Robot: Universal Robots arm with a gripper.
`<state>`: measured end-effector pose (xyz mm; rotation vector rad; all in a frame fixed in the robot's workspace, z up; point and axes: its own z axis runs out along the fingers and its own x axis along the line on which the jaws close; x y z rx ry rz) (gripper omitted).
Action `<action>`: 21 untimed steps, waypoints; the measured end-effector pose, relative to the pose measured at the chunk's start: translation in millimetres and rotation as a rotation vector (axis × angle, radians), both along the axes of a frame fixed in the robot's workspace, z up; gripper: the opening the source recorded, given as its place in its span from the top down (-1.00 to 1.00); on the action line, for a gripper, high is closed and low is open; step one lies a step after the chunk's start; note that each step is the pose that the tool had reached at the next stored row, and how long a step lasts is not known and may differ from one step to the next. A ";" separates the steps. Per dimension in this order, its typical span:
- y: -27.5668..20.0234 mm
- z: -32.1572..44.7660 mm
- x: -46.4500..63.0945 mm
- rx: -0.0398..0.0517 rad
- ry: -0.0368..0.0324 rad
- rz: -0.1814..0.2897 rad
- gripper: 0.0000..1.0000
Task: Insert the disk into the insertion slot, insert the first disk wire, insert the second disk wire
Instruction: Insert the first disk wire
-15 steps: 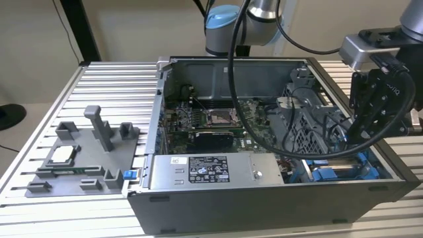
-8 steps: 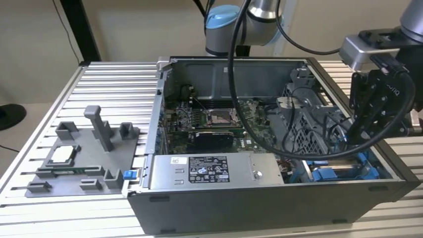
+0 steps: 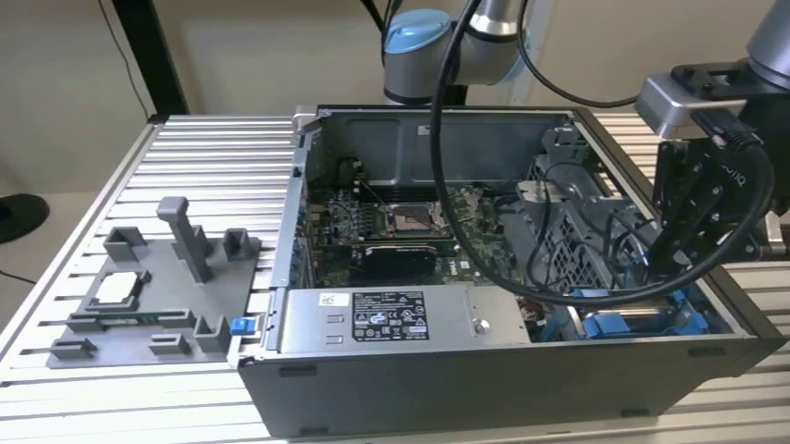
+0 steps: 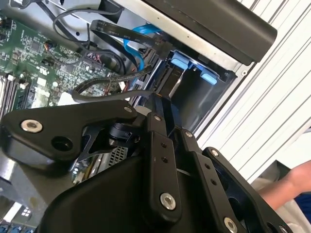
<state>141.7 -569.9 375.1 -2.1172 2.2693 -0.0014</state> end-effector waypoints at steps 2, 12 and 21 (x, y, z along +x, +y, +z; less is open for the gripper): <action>0.0 -2.3 0.3 -0.0001 0.0028 -0.006 1.00; 0.0 -13.4 9.7 0.0029 0.0219 -0.013 1.00; 1.6 -21.0 10.3 0.0214 0.0235 -0.007 1.00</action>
